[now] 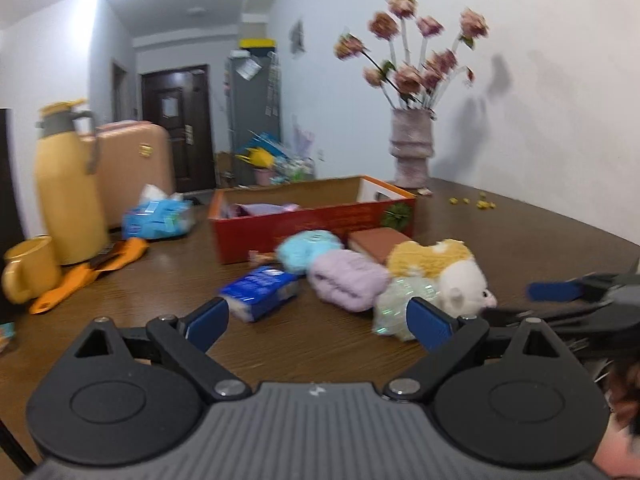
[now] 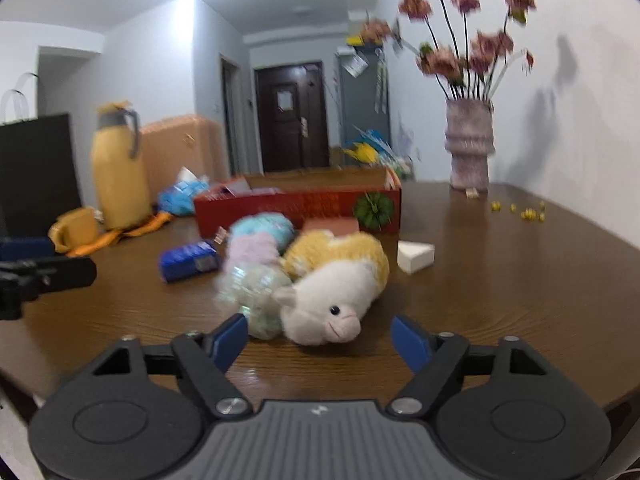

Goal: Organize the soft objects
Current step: 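Grasp the white-and-yellow plush sheep with both grippers, then carry the sheep into the red box with both grippers and release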

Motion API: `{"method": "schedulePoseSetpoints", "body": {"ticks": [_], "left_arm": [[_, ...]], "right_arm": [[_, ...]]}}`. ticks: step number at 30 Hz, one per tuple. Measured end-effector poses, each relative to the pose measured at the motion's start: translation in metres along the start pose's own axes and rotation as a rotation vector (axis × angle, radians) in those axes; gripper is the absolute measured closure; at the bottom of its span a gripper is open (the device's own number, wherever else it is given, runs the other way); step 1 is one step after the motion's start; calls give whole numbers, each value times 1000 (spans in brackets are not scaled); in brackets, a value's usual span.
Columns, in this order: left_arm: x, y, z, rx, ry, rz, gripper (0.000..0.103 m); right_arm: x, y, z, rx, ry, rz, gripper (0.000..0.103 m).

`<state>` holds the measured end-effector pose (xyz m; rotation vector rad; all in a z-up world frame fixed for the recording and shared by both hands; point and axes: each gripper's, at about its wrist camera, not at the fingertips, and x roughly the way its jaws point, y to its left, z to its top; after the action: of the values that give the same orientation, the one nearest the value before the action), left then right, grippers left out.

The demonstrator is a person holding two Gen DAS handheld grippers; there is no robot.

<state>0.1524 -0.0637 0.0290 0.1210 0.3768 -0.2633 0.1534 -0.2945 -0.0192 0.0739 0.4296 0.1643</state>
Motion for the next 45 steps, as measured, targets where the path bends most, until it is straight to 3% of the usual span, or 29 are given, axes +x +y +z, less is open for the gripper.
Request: {"method": "schedulePoseSetpoints", "body": {"ticks": [2, 6, 8, 9, 13, 16, 22, 24, 26, 29, 32, 36, 41, 45], "left_arm": [[21, -11, 9, 22, 5, -24, 7], [62, -26, 36, 41, -7, -117, 20], [86, -32, 49, 38, 21, -158, 31], [98, -34, 55, 33, 42, -178, 33], [145, -45, 64, 6, 156, -300, 35], [170, -50, 61, -20, 237, -344, 35], [201, -51, 64, -80, 300, -451, 37], [212, -53, 63, -78, 314, -468, 53], [219, -55, 62, -89, 337, -449, 60], [216, -49, 63, -124, 335, -464, 70], [198, -44, 68, -136, 304, -465, 71], [165, -37, 83, -144, 203, -452, 71], [151, -16, 117, -99, 112, -422, 71], [178, 4, 161, -85, 93, -407, 71]], "right_arm": [[20, -3, 3, 33, 14, -12, 34], [40, -8, 15, 57, 1, 19, 34], [48, -9, 18, 43, 11, 26, 47], [51, -12, 19, 34, 22, 27, 48], [47, -44, 20, 93, 24, 25, 50], [48, -61, 21, 128, 37, 32, 47], [62, -69, 25, 121, 72, 62, 42], [68, -71, 25, 129, 79, 68, 45], [70, -73, 24, 141, 69, 56, 50], [66, -78, 24, 154, 60, 50, 53], [56, -77, 28, 156, 38, 72, 55], [37, -65, 44, 102, -28, 88, 55], [39, -53, 87, 26, -81, 140, 55], [66, -52, 135, -4, -121, 166, 55]]}}
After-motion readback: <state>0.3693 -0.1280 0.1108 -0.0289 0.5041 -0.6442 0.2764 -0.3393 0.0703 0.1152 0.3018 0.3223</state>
